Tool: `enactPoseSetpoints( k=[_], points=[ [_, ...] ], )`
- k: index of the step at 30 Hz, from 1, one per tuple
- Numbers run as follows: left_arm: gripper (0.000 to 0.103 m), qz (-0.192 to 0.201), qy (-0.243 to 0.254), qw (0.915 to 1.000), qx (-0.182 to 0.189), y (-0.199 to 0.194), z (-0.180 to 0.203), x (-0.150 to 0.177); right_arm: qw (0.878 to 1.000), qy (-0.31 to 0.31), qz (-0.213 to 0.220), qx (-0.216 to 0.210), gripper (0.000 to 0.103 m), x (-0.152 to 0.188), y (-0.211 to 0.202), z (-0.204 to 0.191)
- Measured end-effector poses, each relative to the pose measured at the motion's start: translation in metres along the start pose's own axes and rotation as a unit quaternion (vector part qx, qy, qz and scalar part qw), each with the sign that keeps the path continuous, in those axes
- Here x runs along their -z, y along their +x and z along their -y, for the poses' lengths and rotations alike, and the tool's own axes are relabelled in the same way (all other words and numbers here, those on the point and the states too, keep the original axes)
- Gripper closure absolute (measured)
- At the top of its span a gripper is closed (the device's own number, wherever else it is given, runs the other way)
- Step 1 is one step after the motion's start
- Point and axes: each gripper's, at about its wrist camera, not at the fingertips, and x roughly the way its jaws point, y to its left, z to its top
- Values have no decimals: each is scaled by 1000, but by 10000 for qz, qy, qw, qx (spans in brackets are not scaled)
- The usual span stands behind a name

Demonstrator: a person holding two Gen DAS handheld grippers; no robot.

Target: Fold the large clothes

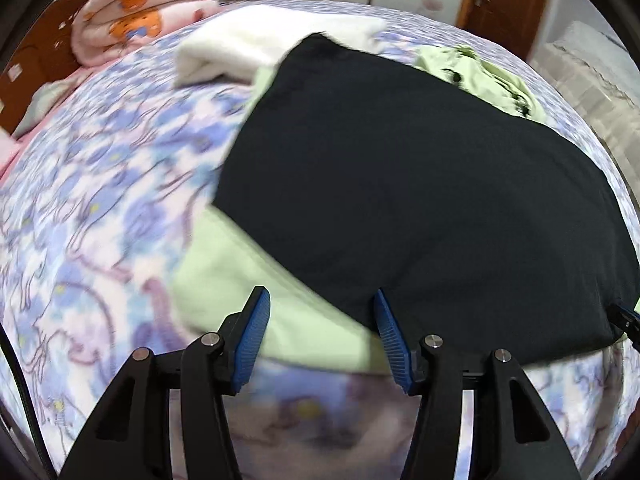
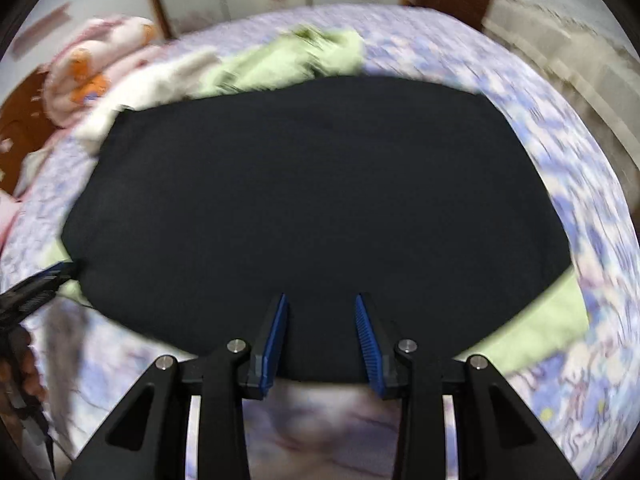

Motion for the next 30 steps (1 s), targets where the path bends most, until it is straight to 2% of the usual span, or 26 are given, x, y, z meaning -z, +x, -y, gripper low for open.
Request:
enactPoseSetpoints(
  k=[2, 5, 9, 13, 20, 24, 27, 30],
  points=[
    [50, -7, -33, 10000, -33, -1, -11, 1, 9991, 279, -43, 312, 70, 5, 1, 34],
    [50, 2, 33, 9997, -221, -2, -19, 1, 9965, 658, -130, 491, 71, 10, -5, 71],
    [48, -99, -119, 9998, -78, -5, -27, 0, 9944, 1030, -211, 121, 70, 13, -21, 94],
    [45, -246, -340, 9989, 200, -11, -36, 3, 9921, 1229, -250, -28, 68, 17, -35, 103],
    [43, -549, -752, 9934, 665, -15, -56, 16, 9805, 1804, -526, -573, 67, 41, -42, 128],
    [42, -632, -1041, 9868, 1071, -16, -64, 23, 9681, 2213, -558, -1031, 67, 50, -36, 138],
    [42, -649, -1378, 9751, 1612, -11, -69, 28, 9576, 2446, -561, -1413, 66, 52, -27, 141],
    [42, -612, -1669, 9655, 1902, -4, -73, 32, 9518, 2549, -588, -1600, 66, 53, -18, 140]
  ],
)
